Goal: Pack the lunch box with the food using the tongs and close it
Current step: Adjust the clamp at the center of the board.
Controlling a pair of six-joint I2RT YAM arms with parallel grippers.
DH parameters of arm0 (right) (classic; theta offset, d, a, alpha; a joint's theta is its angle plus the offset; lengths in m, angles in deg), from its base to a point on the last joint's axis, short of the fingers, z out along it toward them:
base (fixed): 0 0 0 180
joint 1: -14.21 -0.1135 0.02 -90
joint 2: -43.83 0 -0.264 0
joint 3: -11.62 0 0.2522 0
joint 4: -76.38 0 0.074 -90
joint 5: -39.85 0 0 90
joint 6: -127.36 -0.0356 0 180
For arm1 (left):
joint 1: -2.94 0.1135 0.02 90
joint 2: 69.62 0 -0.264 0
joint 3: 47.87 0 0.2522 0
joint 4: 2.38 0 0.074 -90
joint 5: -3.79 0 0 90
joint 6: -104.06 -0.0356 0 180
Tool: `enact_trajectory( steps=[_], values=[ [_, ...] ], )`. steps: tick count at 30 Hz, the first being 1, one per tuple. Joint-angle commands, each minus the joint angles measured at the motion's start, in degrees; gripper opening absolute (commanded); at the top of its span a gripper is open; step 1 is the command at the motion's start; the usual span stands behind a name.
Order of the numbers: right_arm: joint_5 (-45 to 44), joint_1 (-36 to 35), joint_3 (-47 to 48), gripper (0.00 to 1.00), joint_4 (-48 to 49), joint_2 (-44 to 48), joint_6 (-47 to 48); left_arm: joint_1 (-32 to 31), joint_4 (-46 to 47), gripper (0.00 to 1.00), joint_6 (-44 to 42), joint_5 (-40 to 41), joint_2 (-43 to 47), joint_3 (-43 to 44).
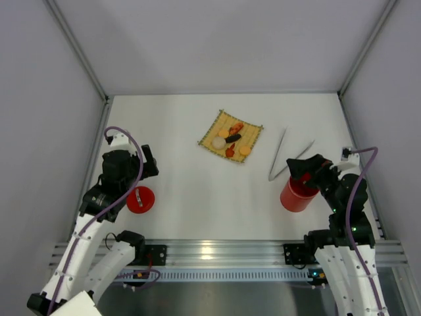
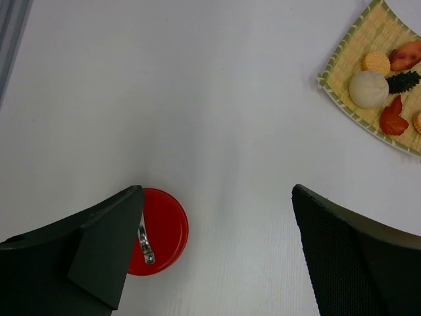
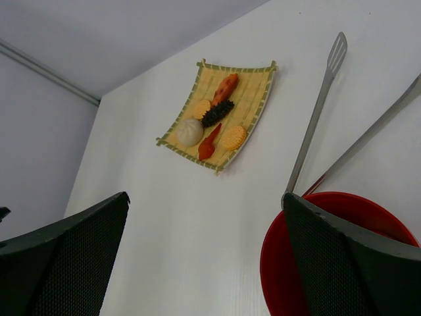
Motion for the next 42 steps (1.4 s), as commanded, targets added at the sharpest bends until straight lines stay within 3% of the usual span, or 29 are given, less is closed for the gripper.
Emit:
enact_trajectory(
  steps=[1, 14, 22, 32, 37, 42],
  values=[
    [-0.63, 0.72, 1.68, 0.99, -0.65, 0.33, 0.15, 0.19, 1.31, 0.99, 0.36, -0.58, -0.16, 0.03],
    [-1.6, 0.72, 3.52, 0.99, -1.97, -0.55, 1.11, 0.19, 2.63, 0.99, -0.79, -7.87, -3.67, 0.03],
    [-1.95, 0.72, 5.98, 1.0, -3.03, -1.87, 1.82, -0.34, 5.61, 0.99, 2.11, -15.53, -13.95, 4.59],
    [-2.3, 0.72, 7.04, 1.0, -4.79, -1.96, 2.08, -15.8, 12.38, 0.99, 4.49, -9.2, -29.76, 14.61],
    [-2.48, 0.72, 8.53, 0.99, -6.02, -1.96, 2.35, -26.42, 16.59, 0.99, 4.05, -4.03, -40.48, 21.45],
    [-2.22, 0.72, 10.02, 0.99, -6.81, -1.87, 2.08, -31.98, 23.01, 0.99, 2.82, -2.7, -52.59, 27.26]
  ],
)
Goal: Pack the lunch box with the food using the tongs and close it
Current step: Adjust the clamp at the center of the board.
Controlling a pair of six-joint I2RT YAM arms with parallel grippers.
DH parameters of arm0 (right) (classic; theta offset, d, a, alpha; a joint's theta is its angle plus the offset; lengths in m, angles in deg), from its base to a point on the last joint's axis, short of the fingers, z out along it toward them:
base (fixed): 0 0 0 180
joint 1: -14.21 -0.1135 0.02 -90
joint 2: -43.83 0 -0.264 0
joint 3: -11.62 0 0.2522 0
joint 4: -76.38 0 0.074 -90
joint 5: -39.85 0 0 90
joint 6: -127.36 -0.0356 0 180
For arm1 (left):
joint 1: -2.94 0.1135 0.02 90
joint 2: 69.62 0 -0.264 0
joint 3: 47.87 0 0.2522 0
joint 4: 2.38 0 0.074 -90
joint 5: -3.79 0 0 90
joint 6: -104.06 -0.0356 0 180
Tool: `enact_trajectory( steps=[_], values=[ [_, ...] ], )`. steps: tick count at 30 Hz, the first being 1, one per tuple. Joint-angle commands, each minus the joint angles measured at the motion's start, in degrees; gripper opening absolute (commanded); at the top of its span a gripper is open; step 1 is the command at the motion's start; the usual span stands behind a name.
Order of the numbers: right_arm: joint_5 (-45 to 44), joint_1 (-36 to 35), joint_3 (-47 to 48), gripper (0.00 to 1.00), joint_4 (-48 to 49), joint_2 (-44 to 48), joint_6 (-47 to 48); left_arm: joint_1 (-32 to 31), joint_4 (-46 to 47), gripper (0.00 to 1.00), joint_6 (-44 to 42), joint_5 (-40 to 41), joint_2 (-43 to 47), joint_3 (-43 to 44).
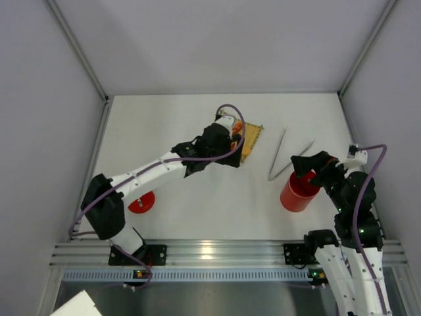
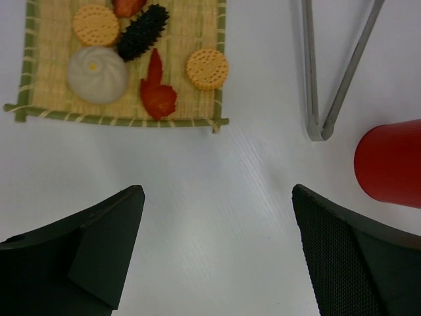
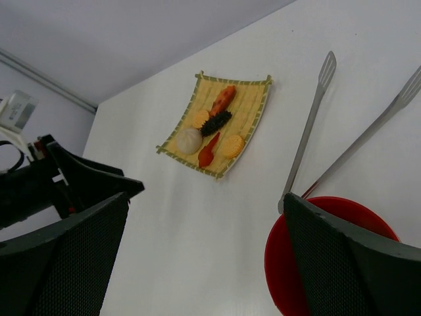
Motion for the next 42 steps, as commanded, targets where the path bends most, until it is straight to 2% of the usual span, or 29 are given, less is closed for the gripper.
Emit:
enact_trajectory(
  steps=[1, 8, 13, 17, 26, 42],
  values=[
    [-0.14, 0.69, 3.51, 0.99, -1.87, -0.41, 0.49, -2.49, 8.57, 0.99, -0.59, 2.31, -6.5, 5.15],
    [-0.93, 0.69, 9.92, 1.0, -6.79, -1.81, 2.51, -8.12, 18.41, 0.99, -5.86, 2.66, -23.45, 15.96],
    [-1.46, 0.69, 12.13, 1.0, -9.42, -1.81, 3.65, -11.02, 18.77, 0.99, -9.2, 5.21, -33.49, 27.19],
    [-2.07, 0.69, 14.23, 0.99, -11.01, -2.17, 4.53, -11.12, 18.42, 0.99, -9.21, 5.74, -40.51, 33.01],
    [-2.6, 0.69, 15.29, 1.0, -11.8, -2.69, 5.94, -11.2, 18.33, 0.99, -11.57, 3.28, -49.22, 40.4],
    [-2.16, 0.69, 14.68, 0.99, -11.1, -2.52, 5.41, -11.55, 18.69, 0.98, -13.78, 2.4, -54.86, 42.43]
  ],
)
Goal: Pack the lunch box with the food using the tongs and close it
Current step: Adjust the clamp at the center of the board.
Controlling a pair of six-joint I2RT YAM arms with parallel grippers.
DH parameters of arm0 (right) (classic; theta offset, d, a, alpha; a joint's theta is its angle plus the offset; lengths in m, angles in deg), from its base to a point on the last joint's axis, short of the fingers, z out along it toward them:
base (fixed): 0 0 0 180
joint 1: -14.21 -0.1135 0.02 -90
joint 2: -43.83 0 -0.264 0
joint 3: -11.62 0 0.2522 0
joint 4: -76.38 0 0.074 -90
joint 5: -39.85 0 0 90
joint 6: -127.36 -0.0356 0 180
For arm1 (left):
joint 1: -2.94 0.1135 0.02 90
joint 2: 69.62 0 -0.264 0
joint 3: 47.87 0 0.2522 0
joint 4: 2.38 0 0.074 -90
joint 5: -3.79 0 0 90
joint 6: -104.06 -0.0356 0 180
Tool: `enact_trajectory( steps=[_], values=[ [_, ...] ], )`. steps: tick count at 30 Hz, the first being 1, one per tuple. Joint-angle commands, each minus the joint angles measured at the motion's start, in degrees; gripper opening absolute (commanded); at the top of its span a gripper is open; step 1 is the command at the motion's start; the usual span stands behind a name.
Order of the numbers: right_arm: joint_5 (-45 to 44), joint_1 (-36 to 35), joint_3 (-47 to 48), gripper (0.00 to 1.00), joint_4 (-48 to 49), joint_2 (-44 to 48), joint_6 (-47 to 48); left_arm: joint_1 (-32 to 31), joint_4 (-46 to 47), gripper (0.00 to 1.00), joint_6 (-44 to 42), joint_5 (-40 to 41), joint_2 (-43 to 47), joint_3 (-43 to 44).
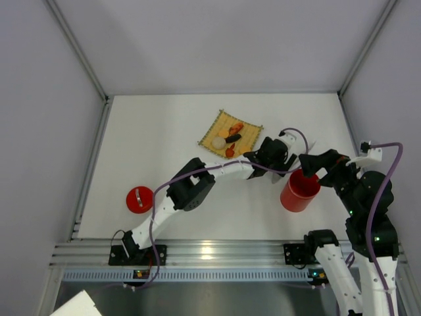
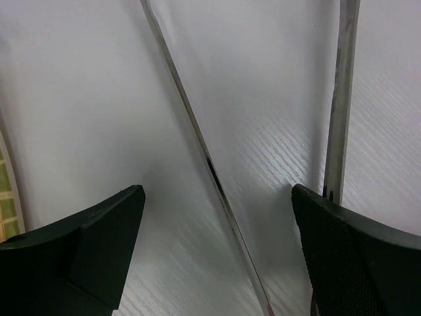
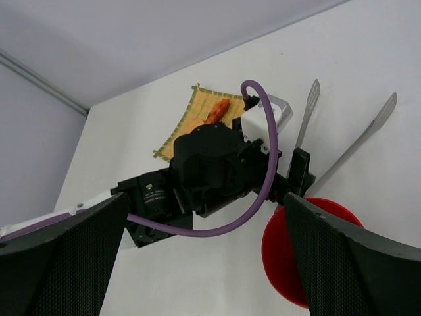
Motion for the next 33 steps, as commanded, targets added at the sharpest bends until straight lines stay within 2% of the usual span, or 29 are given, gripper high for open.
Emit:
enact_trajectory(
  steps=[1, 4, 11, 16, 21, 27, 33],
  values=[
    [-0.22, 0.67, 1.35, 0.99, -0.85, -0.16, 0.43, -0.6, 2.45, 0.98, -1.38, 0.1, -1.02, 2.21],
    [0.05, 0.67, 0.91, 0.99, -0.67, 0.02, 0.16, -1.57, 1.49, 0.95, -2.61, 1.77, -1.82, 2.65],
    [0.31, 0.67, 1.08, 1.0, -0.67, -0.07, 0.07, -1.57, -2.03, 0.85, -2.18, 12.12, -1.91, 3.09],
    [0.75, 0.76, 1.25, 1.0, -0.76, -0.07, -0.1, -0.17, -4.67, 0.79, -0.95, 15.13, -0.68, 2.04],
    [0.75, 0.67, 1.34, 1.0, -0.76, 0.37, -0.36, 1.59, -3.19, 0.73, -0.59, 15.4, 3.36, -3.76],
    [1.19, 0.76, 1.26, 0.99, -0.67, 0.54, -1.24, 2.03, -2.48, 0.72, -2.09, 15.57, 6.53, -8.25],
    [0.84, 0.76, 1.34, 1.0, -0.93, 0.98, -1.33, 2.03, 2.52, 0.77, -4.81, 8.29, 10.13, -13.33]
  ],
)
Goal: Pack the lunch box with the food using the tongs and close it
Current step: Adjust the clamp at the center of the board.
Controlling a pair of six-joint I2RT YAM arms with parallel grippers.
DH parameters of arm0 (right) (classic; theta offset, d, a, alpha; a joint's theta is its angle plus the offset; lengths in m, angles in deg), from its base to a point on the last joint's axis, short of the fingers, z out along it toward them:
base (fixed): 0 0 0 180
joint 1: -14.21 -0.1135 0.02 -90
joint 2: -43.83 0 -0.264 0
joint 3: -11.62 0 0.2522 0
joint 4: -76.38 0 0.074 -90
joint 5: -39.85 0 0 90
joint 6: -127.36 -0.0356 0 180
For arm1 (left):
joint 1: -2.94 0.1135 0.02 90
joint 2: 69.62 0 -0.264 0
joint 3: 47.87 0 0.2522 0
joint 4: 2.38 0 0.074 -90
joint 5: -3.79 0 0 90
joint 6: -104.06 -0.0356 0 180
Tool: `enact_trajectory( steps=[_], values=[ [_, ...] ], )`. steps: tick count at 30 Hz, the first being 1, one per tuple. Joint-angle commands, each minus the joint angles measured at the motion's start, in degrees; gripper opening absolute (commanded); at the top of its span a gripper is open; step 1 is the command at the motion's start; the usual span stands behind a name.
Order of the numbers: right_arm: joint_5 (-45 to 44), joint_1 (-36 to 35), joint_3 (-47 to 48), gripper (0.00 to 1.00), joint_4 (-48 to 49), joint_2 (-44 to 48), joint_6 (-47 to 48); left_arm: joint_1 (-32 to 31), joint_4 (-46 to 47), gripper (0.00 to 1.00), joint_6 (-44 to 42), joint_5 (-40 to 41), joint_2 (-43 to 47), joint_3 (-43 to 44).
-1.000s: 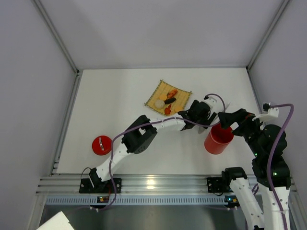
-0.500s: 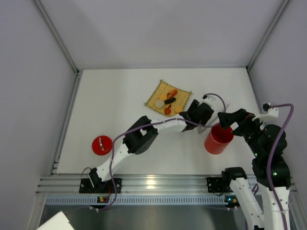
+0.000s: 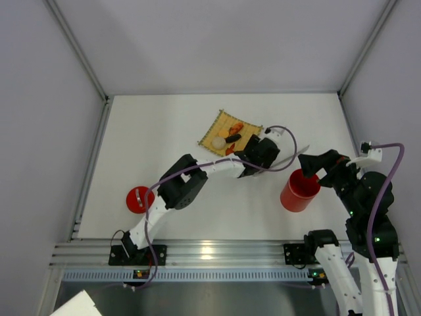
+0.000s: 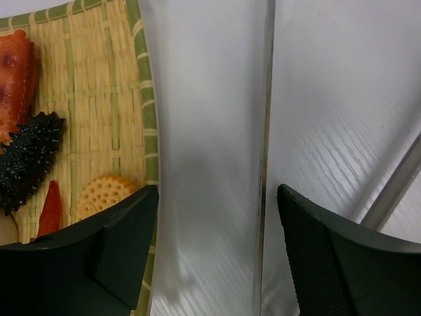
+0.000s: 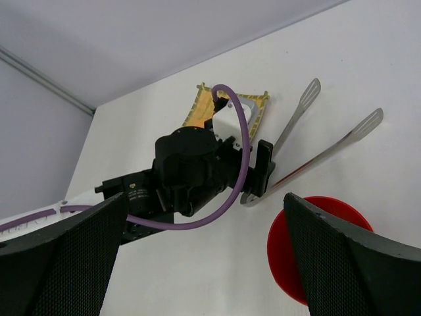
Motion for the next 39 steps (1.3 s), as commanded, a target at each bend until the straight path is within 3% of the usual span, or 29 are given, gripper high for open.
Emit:
enact_trajectory(
  steps=[1, 13, 21, 33, 39],
  values=[
    [0.18, 0.76, 1.52, 0.99, -1.05, 0.72, -0.33, -0.22, 2.94, 0.79, -2.87, -5.7, 4.62, -3.86],
    [-0.69, 0.67, 2.66, 0.99, -1.31, 0.2, 0.2, -0.22, 11.56, 0.86, -4.45, -12.93, 8.59, -8.17],
    [-0.78, 0.67, 2.84, 1.0, -0.96, -0.16, 0.55, -0.22, 12.53, 0.86, -3.66, -10.2, 9.46, -7.65],
    [-1.05, 0.67, 3.72, 0.99, -1.66, 0.02, 1.08, -0.22, 11.04, 0.91, -2.08, -18.1, 8.94, -5.54],
    [-1.05, 0.67, 3.89, 0.99, -1.92, 0.11, 1.17, -0.31, 10.51, 0.92, -1.73, -18.2, 6.48, -4.57]
  ],
)
